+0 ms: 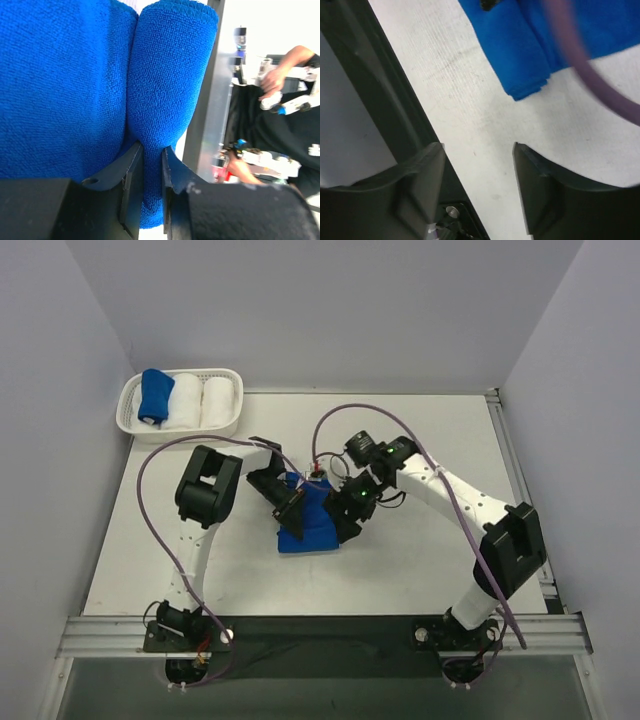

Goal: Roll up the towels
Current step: Roll the towel

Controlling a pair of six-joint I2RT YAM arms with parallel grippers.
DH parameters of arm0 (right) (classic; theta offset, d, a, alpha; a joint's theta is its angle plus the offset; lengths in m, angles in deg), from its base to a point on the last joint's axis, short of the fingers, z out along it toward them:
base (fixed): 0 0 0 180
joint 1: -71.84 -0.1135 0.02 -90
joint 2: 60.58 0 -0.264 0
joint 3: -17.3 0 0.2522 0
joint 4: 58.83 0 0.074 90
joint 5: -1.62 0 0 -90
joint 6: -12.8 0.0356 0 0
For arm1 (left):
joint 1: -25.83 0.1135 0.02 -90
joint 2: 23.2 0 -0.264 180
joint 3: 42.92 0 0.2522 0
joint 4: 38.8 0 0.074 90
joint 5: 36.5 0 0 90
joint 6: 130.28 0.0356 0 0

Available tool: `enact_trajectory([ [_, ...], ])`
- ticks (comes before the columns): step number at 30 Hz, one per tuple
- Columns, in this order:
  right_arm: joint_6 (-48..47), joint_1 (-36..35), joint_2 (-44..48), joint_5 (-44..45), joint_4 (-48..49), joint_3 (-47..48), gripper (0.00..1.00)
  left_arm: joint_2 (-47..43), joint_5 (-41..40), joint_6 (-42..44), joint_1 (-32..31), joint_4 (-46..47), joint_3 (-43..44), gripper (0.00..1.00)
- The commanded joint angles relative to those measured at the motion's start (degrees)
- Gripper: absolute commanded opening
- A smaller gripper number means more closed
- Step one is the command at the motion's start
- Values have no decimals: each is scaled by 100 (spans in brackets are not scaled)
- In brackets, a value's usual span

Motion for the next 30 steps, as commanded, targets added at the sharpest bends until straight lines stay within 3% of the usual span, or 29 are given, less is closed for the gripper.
enact_trajectory([
  [1,-344,-740,220,1324,257,-94,68,522,-1109,459,-11,53,139,15],
  [3,-442,-1275,71,1867,397,-6,93,628,-1091,503,-3,-96,227,16],
  [8,-1037,-1989,-229,2783,1425,-365,91,699,-1100,591,-3,-220,324,18],
  [14,-1619,-2342,-422,3443,2945,-1287,78,734,-1118,573,-3,-220,333,18],
  [17,-1752,-2403,-545,3374,3439,-1508,68,734,-1109,573,6,-229,351,19],
  [19,-1752,-2412,-738,3216,3501,-1518,56,743,-1100,564,6,-238,360,19],
  [20,-1708,-2403,-800,3015,3492,-1518,45,743,-1100,556,6,-229,360,19],
  [25,-1243,-2193,-1187,1960,2940,-1316,15,690,-1012,564,129,-220,290,21],
  [26,-1207,-2114,-1213,1793,2747,-1289,0,612,-890,608,164,-203,246,23],
  [27,-1172,-2070,-1222,1522,2649,-1254,0,541,-811,704,216,-185,185,26],
  [28,-1146,-2026,-1248,1336,2527,-1210,0,462,-723,740,339,-167,62,37],
  [30,-1119,-1850,-1405,794,1991,-1053,0,172,-398,828,515,-123,-70,48],
])
